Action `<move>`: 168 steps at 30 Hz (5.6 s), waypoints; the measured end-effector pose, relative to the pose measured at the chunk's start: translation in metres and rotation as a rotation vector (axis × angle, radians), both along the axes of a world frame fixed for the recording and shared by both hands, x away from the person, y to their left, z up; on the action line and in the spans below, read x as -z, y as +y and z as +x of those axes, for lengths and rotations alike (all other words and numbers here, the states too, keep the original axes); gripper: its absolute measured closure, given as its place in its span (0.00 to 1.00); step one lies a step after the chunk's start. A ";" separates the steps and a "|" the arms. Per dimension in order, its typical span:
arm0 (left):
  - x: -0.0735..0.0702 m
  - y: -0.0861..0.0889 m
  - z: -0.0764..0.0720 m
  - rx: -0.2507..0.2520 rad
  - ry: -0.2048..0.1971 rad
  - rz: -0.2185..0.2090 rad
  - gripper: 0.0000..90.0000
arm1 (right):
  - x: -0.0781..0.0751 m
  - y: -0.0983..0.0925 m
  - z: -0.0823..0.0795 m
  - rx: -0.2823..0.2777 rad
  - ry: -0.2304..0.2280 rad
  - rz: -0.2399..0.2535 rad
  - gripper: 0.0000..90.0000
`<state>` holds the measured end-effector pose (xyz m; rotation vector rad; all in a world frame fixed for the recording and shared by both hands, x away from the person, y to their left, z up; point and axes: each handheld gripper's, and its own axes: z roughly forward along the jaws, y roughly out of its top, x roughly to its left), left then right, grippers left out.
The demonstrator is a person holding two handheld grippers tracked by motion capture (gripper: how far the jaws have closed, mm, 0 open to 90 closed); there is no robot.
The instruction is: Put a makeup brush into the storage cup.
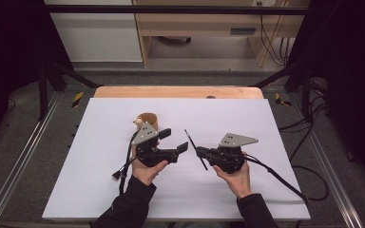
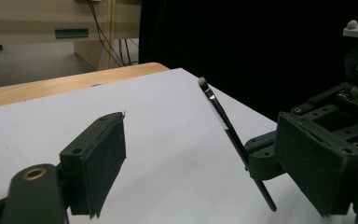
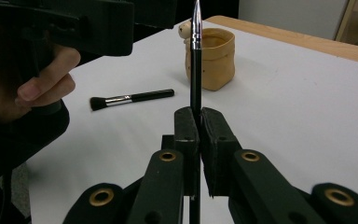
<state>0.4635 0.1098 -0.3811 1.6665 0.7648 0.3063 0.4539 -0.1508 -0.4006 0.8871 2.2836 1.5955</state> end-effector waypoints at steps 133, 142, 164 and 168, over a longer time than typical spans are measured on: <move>-0.015 0.027 -0.008 -0.034 -0.014 -0.013 0.94 | -0.002 -0.018 0.003 0.155 -0.048 -0.083 0.23; -0.022 0.042 -0.007 -0.059 -0.026 0.011 0.94 | -0.001 -0.027 0.001 0.195 -0.054 -0.081 0.17; -0.045 0.077 0.003 -0.131 -0.060 0.033 0.94 | 0.006 -0.047 -0.004 0.262 -0.028 -0.110 0.10; -0.048 0.080 0.005 -0.142 -0.063 0.044 0.94 | 0.007 -0.048 -0.004 0.269 -0.030 -0.112 0.09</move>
